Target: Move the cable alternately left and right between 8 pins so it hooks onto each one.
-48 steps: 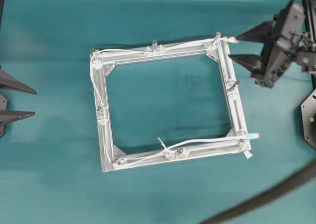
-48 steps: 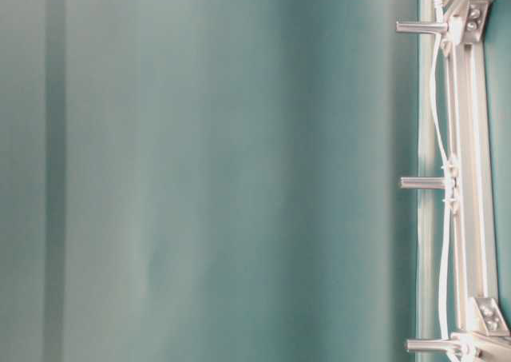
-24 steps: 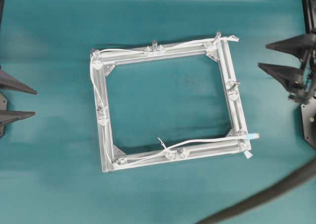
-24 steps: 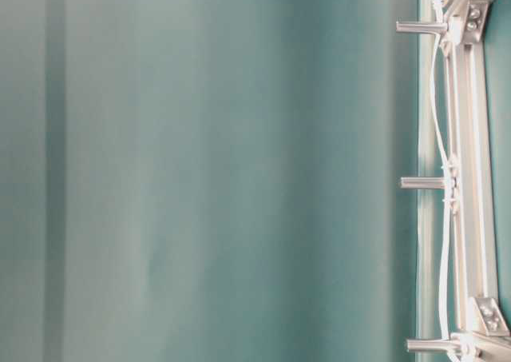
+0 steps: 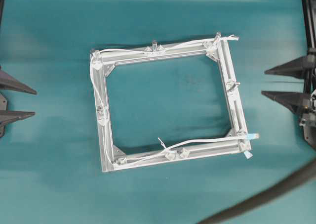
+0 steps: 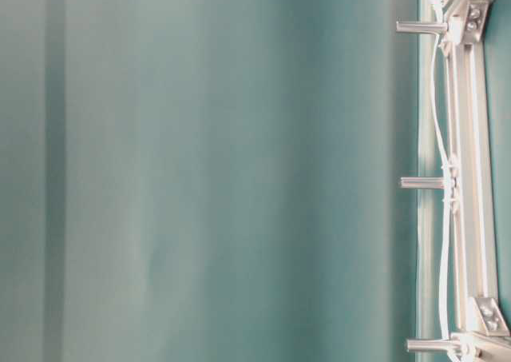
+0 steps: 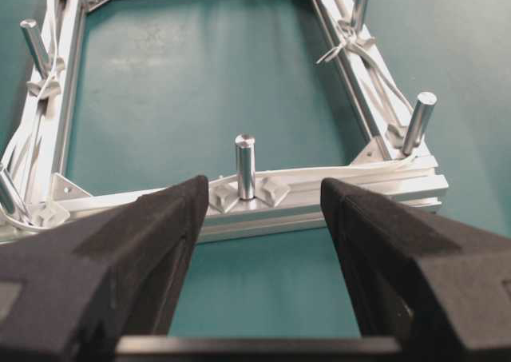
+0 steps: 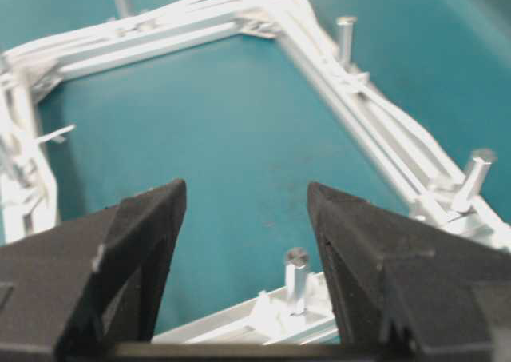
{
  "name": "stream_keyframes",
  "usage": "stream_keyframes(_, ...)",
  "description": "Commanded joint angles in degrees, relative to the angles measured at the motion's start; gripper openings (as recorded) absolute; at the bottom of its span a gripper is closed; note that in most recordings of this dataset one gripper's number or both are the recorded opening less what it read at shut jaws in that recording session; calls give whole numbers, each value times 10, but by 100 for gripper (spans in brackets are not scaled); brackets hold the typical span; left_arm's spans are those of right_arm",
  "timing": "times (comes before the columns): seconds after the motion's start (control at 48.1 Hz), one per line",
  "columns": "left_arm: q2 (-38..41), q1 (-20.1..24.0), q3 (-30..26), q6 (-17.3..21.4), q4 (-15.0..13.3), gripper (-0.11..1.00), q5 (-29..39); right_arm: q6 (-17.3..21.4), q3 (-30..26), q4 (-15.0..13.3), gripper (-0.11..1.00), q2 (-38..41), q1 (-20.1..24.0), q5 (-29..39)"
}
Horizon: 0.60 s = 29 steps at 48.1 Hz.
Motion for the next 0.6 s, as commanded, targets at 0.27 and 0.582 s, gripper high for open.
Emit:
stream_keyframes(0.27,4,1,-10,1,3,69,-3,1,18,2,64,-54,32,9)
stream_keyframes(0.582,4,1,-10,1,3,69,-3,0,38,2,64,-61,59,23)
